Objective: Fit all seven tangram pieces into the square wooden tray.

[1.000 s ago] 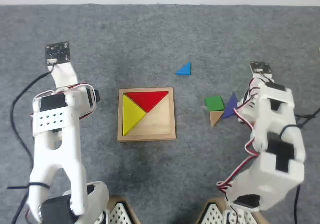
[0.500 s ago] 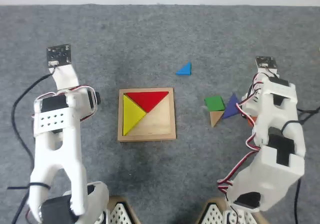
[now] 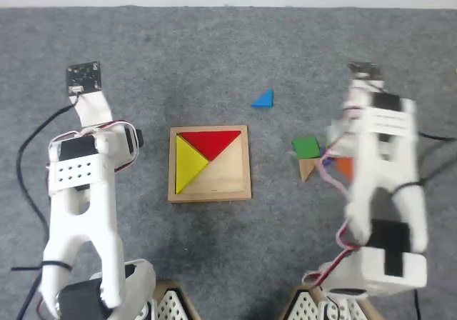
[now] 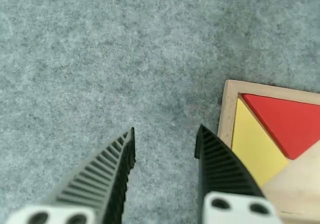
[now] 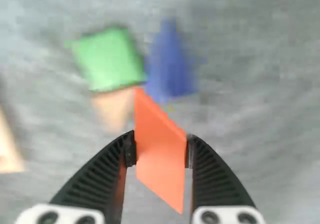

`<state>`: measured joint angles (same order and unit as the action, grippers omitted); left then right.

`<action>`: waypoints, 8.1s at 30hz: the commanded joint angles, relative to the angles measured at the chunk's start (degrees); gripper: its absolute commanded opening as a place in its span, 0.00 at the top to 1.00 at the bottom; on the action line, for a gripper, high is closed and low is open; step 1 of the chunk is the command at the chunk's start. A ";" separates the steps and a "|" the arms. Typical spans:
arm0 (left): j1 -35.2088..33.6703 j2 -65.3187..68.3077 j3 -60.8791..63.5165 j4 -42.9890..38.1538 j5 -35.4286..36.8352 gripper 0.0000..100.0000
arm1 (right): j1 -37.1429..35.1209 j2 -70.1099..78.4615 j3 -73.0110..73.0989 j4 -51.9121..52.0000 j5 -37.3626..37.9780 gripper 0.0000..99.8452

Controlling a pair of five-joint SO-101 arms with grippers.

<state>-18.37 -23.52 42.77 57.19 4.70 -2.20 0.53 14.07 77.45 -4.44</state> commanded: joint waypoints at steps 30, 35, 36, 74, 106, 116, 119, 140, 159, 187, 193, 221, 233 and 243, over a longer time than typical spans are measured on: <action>0.18 -0.97 0.84 -1.05 0.62 0.80 | -30.55 13.67 -3.25 -26.95 -57.85 0.81; 0.18 -0.97 0.84 -1.05 0.53 0.80 | -32.04 13.76 -5.45 -26.51 -57.58 0.72; 0.18 -0.97 0.92 -1.05 0.53 0.80 | -32.31 13.76 -5.45 -26.68 -57.58 0.71; 0.18 -0.97 1.01 -0.97 0.44 0.80 | -34.51 25.19 -20.48 -27.12 -50.64 0.71; 0.18 -0.97 1.01 -1.05 0.35 0.80 | -36.88 24.57 -22.42 -24.66 -49.85 0.71; 0.35 -0.97 0.92 -1.05 0.35 0.80 | -38.29 25.10 -26.02 -14.90 -45.45 0.71; 0.26 -0.97 1.01 -1.05 0.35 0.80 | -40.92 25.36 -25.76 -17.54 -45.36 0.71; 0.35 -0.97 1.01 -1.05 0.35 0.80 | -31.25 25.10 -23.65 -14.20 -45.01 0.71; 0.44 -0.88 2.68 -3.69 0.44 0.80 | -22.99 0.04 -8.97 -8.04 -40.00 0.71; 0.62 -0.53 4.09 -6.86 0.70 0.80 | -3.38 1.27 2.90 -15.08 -10.29 0.71; 0.62 -0.53 4.79 -7.21 0.70 0.80 | -3.38 1.71 3.25 -12.88 -10.29 0.71; 0.62 -0.44 5.49 -7.30 0.62 0.80 | -10.86 6.37 -2.37 -17.71 21.80 0.70; 0.62 -0.53 5.41 -8.44 0.44 0.80 | -11.38 -2.95 13.19 -18.86 8.44 0.71; 0.44 -0.53 5.58 -8.44 0.44 0.80 | -12.44 2.68 14.86 -20.62 -11.78 0.71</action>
<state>-18.11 -23.52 48.66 49.80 4.88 -13.98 1.85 31.82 57.76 -8.84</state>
